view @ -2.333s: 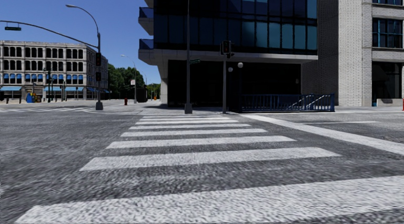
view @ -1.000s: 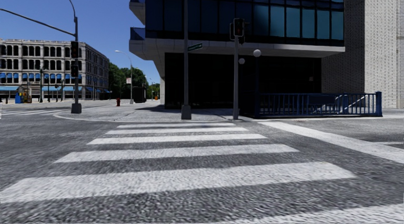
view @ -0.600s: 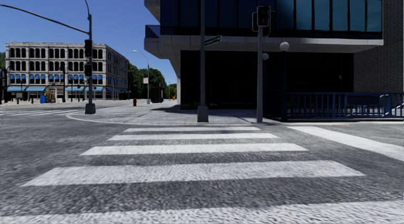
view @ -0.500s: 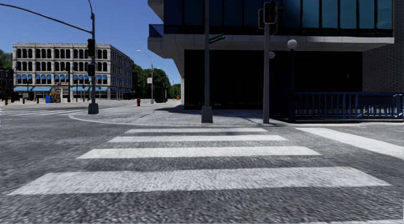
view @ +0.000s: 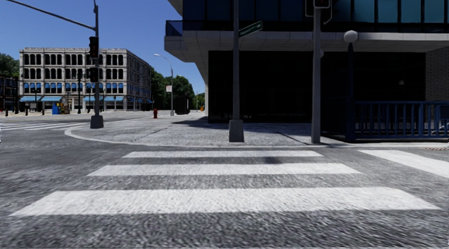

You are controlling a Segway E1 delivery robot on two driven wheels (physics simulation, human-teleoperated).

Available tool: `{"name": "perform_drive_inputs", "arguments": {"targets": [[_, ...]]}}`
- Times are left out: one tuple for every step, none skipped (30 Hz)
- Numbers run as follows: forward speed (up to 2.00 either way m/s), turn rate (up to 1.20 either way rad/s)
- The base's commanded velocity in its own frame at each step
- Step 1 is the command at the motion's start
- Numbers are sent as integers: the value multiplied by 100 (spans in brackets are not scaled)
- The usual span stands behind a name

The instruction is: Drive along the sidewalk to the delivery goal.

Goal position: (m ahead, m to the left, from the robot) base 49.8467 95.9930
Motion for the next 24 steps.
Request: {"name": "perform_drive_inputs", "arguments": {"targets": [[200,37],[200,38],[200,38],[200,38],[200,38],[200,38],[200,38],[200,38],[200,38],[200,38],[200,38],[200,38],[200,38],[200,38],[200,29],[200,16],[200,2],[200,2],[200,0],[200,0],[200,0],[200,0],[200,0],[200,0]]}}
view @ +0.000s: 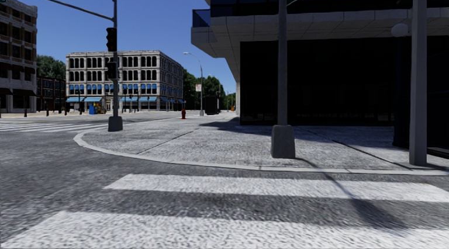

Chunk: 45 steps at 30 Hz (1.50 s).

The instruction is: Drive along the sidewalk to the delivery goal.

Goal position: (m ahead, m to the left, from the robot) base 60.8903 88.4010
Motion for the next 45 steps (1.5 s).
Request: {"name": "perform_drive_inputs", "arguments": {"targets": [[200,0],[200,0],[200,0],[200,0],[200,0],[200,0],[200,0],[200,0],[200,0],[200,0],[200,0],[200,0],[200,7],[200,13],[200,13],[200,17],[200,20],[200,20],[200,23],[200,25],[200,26],[200,26],[200,27],[200,27],[200,22],[200,22],[200,14],[200,6],[200,1],[200,1],[200,0],[200,0],[200,0],[200,0],[200,0],[200,0],[200,0],[200,0],[200,0],[200,0],[200,0],[200,0],[200,3],[200,5],[200,6]]}}
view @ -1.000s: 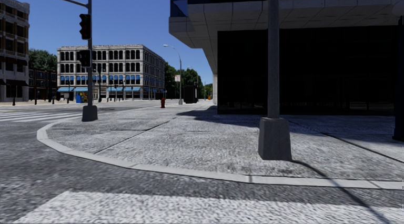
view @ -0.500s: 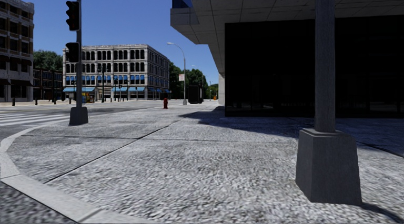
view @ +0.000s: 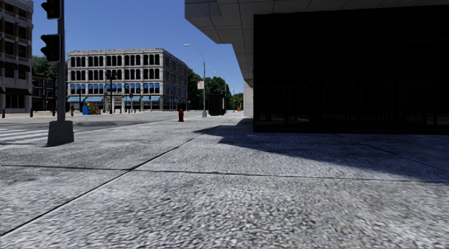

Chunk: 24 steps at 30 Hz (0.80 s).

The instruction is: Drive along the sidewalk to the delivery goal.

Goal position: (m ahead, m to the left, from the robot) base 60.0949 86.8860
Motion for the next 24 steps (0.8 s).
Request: {"name": "perform_drive_inputs", "arguments": {"targets": [[200,6],[200,6],[200,6],[200,6],[200,6],[200,6],[200,6],[200,6],[200,6],[200,6],[200,6],[200,6],[200,6],[200,6],[200,6],[200,6],[200,6],[200,6],[200,6],[200,27],[194,37],[186,41],[186,41],[180,44]]}}
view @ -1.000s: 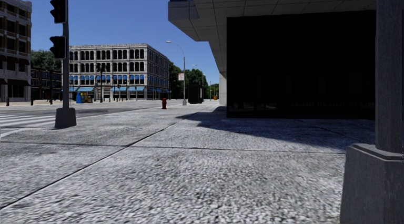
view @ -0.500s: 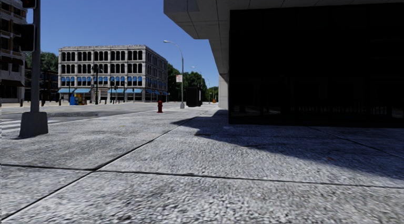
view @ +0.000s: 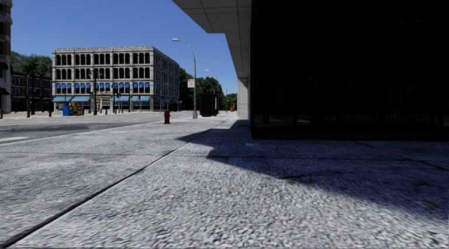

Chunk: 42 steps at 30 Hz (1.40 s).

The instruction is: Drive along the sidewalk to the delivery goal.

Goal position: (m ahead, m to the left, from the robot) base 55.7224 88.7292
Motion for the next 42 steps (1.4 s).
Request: {"name": "perform_drive_inputs", "arguments": {"targets": [[179,45],[178,45],[178,45],[178,46],[178,48],[178,48],[178,48],[178,48],[178,48],[178,49],[178,52],[178,52],[178,53],[178,54],[178,54],[178,54],[178,54],[178,54],[178,54],[178,54],[178,54],[178,54],[178,54],[178,54],[178,54],[178,54],[178,54],[178,54],[178,54],[178,54],[178,52],[178,50],[178,50],[178,47],[178,45],[178,32],[178,32],[178,11],[178,0],[178,0],[178,0],[178,0]]}}
